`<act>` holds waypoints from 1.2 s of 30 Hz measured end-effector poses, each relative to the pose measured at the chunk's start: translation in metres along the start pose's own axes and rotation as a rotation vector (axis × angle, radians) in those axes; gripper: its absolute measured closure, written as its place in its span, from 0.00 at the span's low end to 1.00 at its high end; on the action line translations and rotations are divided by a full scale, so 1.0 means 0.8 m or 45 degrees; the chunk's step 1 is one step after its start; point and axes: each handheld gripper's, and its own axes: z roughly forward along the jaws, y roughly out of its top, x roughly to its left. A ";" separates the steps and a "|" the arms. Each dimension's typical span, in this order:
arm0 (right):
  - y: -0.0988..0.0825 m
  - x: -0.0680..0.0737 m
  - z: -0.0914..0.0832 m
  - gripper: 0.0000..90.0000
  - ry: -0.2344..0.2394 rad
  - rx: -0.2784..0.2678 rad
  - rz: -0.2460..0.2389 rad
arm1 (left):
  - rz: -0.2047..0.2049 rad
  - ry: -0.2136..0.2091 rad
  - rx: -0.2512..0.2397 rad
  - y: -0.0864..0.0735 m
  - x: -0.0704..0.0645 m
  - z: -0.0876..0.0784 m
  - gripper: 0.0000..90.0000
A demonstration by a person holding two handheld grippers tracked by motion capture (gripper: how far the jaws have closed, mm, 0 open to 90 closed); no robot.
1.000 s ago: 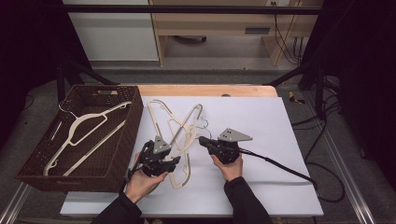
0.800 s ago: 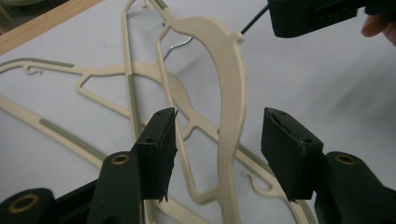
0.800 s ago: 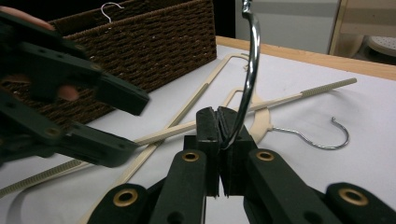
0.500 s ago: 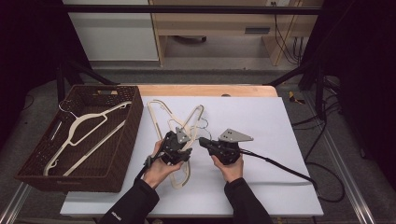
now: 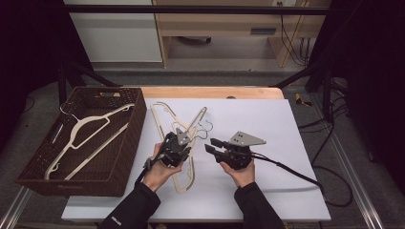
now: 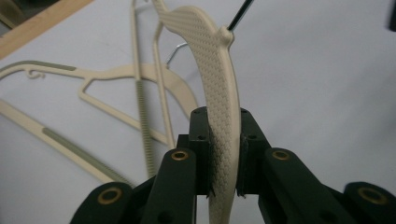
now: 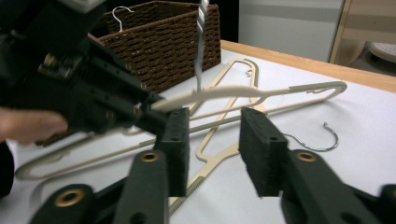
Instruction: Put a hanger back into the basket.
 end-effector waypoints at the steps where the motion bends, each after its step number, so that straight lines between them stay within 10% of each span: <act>1: 0.001 0.001 -0.004 0.67 0.001 -0.001 -0.007 | -0.009 0.002 -0.004 0.000 0.002 -0.003 0.90; 11: 0.017 0.005 -0.035 0.60 0.022 -0.056 -0.034 | 0.009 0.032 -0.074 0.001 0.022 -0.034 0.95; 16: 0.026 0.005 -0.051 0.68 0.038 -0.097 -0.043 | 0.005 -0.084 -0.119 -0.004 0.026 -0.050 0.95; 25: 0.049 0.024 -0.065 1.00 0.105 -0.113 -0.123 | 0.039 -0.239 -0.164 -0.003 -0.001 -0.066 0.95; 36: 0.067 0.023 -0.057 0.99 0.082 -0.154 -0.134 | 0.138 -0.373 -0.137 -0.002 -0.043 -0.059 0.95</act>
